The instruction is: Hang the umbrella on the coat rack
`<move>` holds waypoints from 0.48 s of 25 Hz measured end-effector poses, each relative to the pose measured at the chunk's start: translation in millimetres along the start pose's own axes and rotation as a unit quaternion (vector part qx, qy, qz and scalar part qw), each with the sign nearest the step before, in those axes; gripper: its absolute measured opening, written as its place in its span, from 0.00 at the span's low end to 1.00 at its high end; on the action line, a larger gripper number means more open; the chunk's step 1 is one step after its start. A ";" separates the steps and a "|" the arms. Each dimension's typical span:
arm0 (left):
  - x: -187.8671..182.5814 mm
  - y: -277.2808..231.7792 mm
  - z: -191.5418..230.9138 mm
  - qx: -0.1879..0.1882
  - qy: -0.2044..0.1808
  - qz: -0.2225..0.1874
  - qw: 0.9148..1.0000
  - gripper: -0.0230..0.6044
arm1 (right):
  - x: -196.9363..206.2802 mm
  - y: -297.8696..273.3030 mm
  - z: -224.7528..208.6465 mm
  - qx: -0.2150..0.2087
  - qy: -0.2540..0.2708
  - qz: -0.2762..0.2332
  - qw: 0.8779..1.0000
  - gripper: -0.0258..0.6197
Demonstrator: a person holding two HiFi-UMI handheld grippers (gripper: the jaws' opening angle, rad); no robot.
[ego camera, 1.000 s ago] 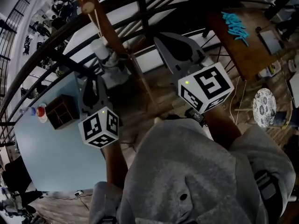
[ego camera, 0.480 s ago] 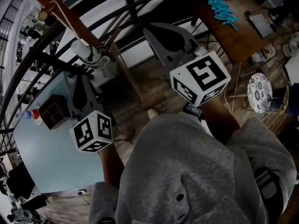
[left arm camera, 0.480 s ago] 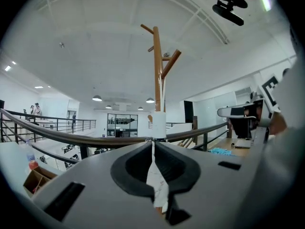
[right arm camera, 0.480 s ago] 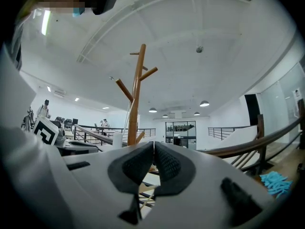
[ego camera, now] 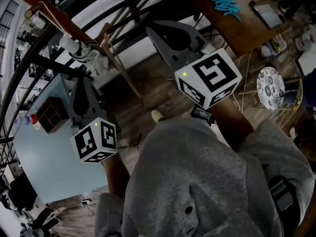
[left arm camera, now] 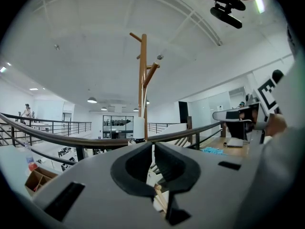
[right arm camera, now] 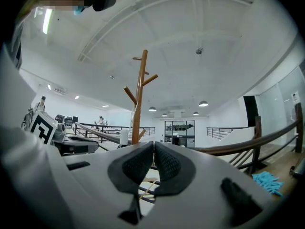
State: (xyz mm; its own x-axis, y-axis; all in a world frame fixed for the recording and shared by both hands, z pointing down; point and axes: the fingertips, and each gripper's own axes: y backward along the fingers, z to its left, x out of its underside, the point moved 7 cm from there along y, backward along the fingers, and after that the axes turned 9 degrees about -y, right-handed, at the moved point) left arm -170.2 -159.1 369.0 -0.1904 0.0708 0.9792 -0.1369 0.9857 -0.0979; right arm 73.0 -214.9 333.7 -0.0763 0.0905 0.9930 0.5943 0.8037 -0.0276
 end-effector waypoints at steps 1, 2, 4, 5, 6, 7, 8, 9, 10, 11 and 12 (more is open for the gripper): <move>-0.7 5.6 -6.4 0.000 -0.001 0.000 1.000 0.08 | -0.1 7.8 -0.7 0.000 0.003 0.001 1.000 0.08; -1.1 11.4 -13.3 0.000 -0.003 0.000 1.000 0.08 | 0.0 16.0 -1.7 0.000 0.004 0.002 1.000 0.08; -0.6 23.4 -27.5 0.002 -0.005 0.003 1.000 0.08 | 1.6 33.1 -3.9 0.002 0.005 0.003 1.000 0.08; -0.1 29.6 -34.3 0.003 -0.005 0.006 1.000 0.08 | 3.1 41.6 -4.4 0.002 0.003 0.004 1.000 0.08; 0.5 36.5 -40.5 0.003 -0.004 0.008 1.000 0.08 | 5.1 49.8 -4.0 0.002 0.002 0.005 1.000 0.08; 1.2 44.0 -46.2 0.003 -0.004 0.011 1.000 0.08 | 7.4 57.5 -2.8 0.001 0.000 0.007 1.000 0.08; 2.2 51.7 -51.6 0.003 -0.003 0.013 1.000 0.08 | 9.8 65.2 -1.1 -0.001 -0.001 0.008 1.000 0.08; 3.3 59.6 -57.2 0.002 -0.003 0.014 1.000 0.08 | 11.8 73.3 0.6 -0.002 -0.003 0.010 1.000 0.08; 4.5 67.7 -63.1 0.001 -0.003 0.016 1.000 0.08 | 13.7 81.9 2.3 -0.003 -0.004 0.012 1.000 0.08; 5.5 76.3 -69.6 0.001 -0.003 0.018 1.000 0.08 | 15.4 91.4 3.8 -0.004 -0.005 0.013 1.000 0.08; 5.9 85.5 -76.4 0.000 -0.002 0.020 1.000 0.08 | 16.8 101.5 5.5 -0.005 -0.005 0.015 1.000 0.08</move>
State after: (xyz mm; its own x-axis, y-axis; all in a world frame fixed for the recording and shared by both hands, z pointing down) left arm -108.7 -62.8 379.9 -0.1998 0.1087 0.9738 -0.1288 0.9823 -0.1361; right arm 127.6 -128.7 346.9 -0.0663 0.1198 0.9906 0.6043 0.7948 -0.0557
